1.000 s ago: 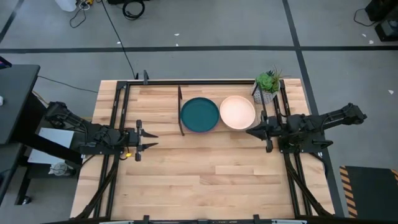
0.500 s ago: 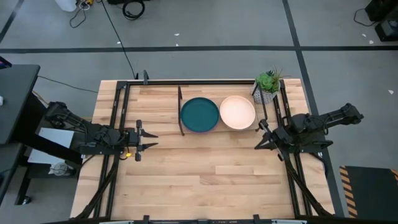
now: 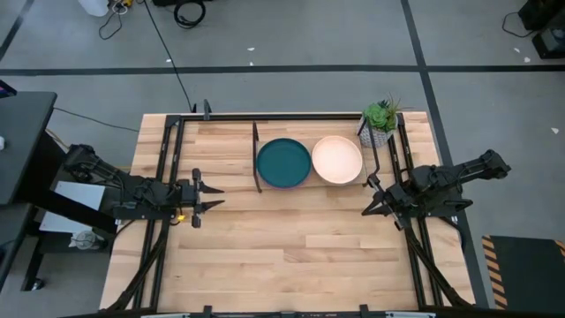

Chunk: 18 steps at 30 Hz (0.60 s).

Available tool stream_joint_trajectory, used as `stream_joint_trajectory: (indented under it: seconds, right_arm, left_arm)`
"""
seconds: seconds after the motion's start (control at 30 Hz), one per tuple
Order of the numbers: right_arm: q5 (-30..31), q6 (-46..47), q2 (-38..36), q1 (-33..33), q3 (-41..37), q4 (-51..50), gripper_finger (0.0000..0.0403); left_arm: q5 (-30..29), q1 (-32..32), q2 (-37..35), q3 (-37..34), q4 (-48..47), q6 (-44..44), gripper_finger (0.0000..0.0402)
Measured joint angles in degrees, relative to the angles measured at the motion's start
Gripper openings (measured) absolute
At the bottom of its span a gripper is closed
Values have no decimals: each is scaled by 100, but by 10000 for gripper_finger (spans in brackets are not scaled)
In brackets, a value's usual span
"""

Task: Place and stack plates onto a shelf
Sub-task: Return to Home Position

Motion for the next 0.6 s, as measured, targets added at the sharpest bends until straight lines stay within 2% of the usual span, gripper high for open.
stream_joint_trajectory:
  seconds: [0.2,0.47,0.6]
  right_arm:
    - [-81,383,-406,0,-752,828,13]
    - [-106,462,-447,-6,-776,728,14]
    - [485,432,-445,-39,-776,725,14]
  left_arm:
    - [-50,0,-1,0,131,25,142]
    - [-206,4,-2,0,174,56,142]
    - [-204,4,0,0,205,228,142]
